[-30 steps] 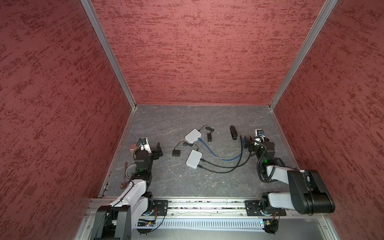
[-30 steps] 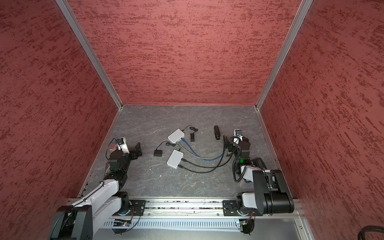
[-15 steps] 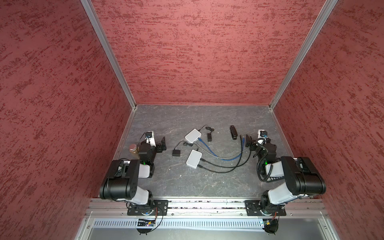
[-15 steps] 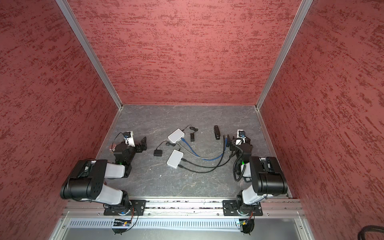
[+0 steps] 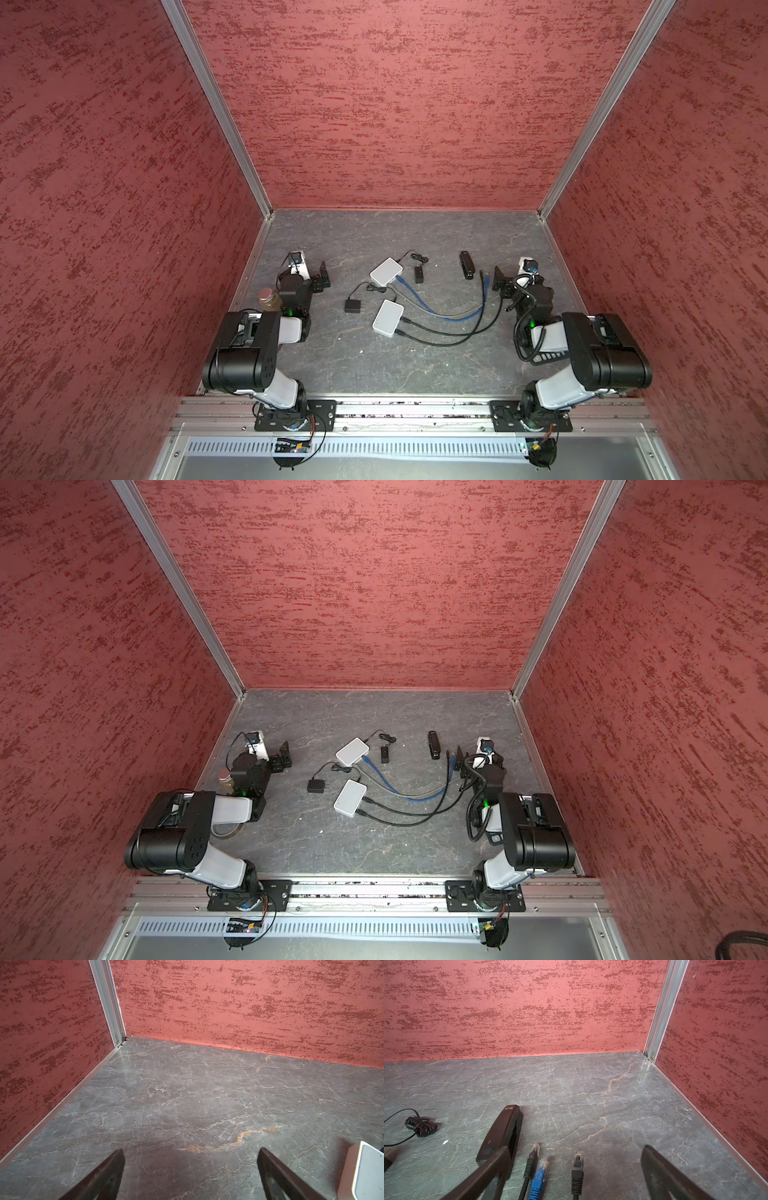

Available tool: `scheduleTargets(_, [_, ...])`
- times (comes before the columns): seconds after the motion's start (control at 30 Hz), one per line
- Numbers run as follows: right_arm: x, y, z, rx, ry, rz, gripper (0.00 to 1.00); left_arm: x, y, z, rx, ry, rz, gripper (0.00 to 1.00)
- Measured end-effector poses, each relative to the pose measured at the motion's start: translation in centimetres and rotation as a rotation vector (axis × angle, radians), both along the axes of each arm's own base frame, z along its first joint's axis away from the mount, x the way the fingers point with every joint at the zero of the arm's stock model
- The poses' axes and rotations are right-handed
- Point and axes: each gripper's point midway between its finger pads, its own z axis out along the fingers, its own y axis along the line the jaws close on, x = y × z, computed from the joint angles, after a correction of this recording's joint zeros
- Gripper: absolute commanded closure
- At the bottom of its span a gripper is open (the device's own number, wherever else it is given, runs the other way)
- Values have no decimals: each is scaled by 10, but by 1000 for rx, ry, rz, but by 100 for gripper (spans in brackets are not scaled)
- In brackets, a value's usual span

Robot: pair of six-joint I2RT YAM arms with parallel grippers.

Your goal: Insert the plug into the switch port

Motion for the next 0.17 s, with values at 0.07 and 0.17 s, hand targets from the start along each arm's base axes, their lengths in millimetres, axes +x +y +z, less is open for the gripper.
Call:
scheduleTargets(0.07, [0,1,1,1,-3,5,1,0,0,0,1,0,3,0])
scheduleTargets(0.17, [0,1,1,1,-3,6,1,0,1,0,1,1,4,0])
